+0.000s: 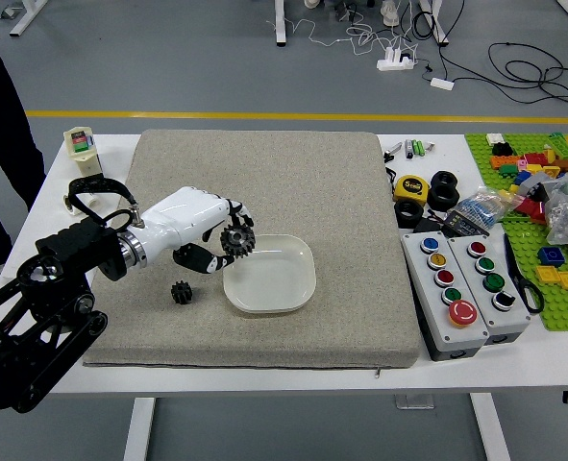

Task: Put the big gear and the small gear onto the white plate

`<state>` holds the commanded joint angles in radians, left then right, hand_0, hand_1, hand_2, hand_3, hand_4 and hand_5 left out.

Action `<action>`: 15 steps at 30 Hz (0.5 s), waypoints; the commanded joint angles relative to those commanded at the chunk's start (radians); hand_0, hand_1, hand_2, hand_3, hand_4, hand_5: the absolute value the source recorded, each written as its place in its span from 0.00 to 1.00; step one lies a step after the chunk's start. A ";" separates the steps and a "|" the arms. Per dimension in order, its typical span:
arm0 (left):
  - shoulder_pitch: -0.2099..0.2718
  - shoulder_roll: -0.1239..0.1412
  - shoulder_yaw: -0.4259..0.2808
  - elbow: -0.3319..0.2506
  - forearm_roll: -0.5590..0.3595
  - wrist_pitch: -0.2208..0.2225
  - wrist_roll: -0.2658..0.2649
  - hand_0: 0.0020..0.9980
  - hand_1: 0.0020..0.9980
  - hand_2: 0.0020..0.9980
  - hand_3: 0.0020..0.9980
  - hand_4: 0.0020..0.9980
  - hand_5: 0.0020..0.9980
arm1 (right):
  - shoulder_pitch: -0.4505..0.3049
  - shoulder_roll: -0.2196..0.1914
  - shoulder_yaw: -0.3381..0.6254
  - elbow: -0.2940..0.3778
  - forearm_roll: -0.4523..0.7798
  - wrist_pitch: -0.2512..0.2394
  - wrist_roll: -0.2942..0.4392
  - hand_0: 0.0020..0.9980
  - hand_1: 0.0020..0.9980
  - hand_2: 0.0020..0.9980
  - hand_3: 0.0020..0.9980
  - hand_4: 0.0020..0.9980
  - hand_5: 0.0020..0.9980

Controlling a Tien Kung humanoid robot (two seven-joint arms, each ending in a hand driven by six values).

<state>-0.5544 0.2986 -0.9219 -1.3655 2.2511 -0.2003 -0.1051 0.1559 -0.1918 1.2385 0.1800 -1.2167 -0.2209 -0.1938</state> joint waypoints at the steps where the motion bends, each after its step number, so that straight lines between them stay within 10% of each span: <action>1: -0.003 0.000 0.014 0.000 -0.002 0.000 0.000 0.28 0.31 0.38 0.53 0.48 0.11 | 0.000 0.000 0.000 0.000 0.001 0.000 0.000 0.68 0.69 0.77 0.58 0.78 0.62; 7: -0.084 -0.014 0.161 0.072 -0.025 0.038 0.014 0.28 0.32 0.39 0.54 0.55 0.12 | 0.000 -0.001 -0.008 0.000 0.007 0.000 0.000 0.68 0.69 0.77 0.58 0.78 0.62; 8: -0.091 -0.018 0.173 0.085 -0.025 0.045 0.016 0.29 0.33 0.42 0.59 0.90 0.26 | 0.000 -0.001 -0.008 0.000 0.007 0.000 0.000 0.68 0.69 0.77 0.58 0.78 0.62; 13: -0.119 -0.040 0.204 0.138 -0.019 -0.008 0.021 0.29 0.33 0.42 0.59 0.90 0.26 | 0.000 -0.002 -0.014 0.000 0.012 0.000 0.001 0.68 0.69 0.77 0.58 0.78 0.62; 15: -0.131 -0.046 0.226 0.157 -0.025 -0.014 0.015 0.34 0.47 0.55 0.75 1.00 0.40 | 0.000 -0.002 -0.014 0.000 0.011 0.000 0.001 0.68 0.69 0.77 0.58 0.78 0.62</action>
<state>-0.6854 0.2530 -0.6959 -1.2088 2.2263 -0.2145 -0.0905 0.1555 -0.1940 1.2242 0.1800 -1.2055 -0.2212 -0.1931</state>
